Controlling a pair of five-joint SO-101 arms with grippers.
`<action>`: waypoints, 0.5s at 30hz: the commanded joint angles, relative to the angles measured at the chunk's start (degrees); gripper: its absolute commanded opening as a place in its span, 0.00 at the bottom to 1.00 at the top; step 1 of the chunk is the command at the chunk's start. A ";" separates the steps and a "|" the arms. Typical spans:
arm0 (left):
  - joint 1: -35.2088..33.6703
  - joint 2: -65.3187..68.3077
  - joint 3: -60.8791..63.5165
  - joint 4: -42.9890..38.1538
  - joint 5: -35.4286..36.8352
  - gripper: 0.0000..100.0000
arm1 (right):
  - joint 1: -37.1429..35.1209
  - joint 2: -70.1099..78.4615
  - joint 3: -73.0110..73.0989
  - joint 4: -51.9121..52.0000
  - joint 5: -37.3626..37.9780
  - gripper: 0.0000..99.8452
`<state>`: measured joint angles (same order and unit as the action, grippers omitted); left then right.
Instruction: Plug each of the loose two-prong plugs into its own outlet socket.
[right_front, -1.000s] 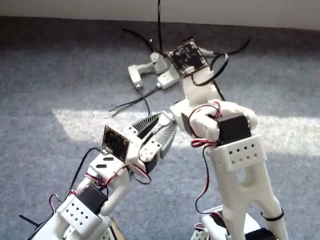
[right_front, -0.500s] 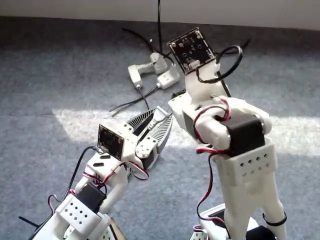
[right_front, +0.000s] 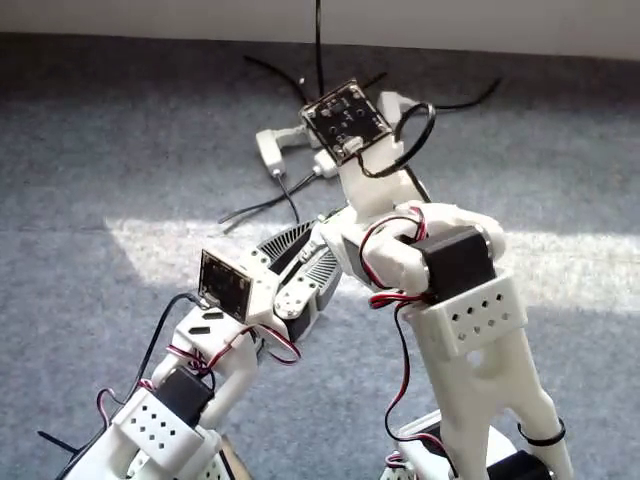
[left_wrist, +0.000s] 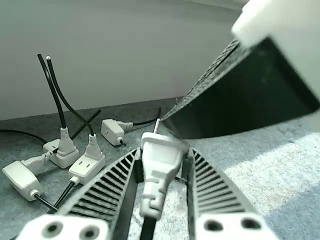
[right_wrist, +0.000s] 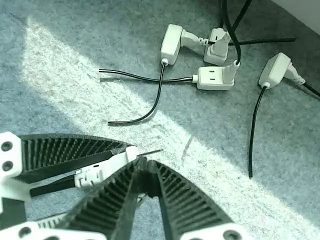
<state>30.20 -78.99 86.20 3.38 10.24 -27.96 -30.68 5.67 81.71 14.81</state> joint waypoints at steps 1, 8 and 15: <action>0.22 -0.66 -0.66 -1.14 -0.09 0.01 | 2.68 -0.66 5.32 -4.44 -0.62 0.01; 0.22 -0.75 -0.75 -1.14 -0.09 0.01 | 6.02 -0.84 12.26 -8.57 -0.53 0.01; 0.13 -0.75 -0.75 -1.14 -0.09 0.01 | 6.11 -0.84 14.37 -8.57 -0.53 0.01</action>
<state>30.46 -78.73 86.99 3.56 10.24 -23.38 -31.74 18.77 73.19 14.81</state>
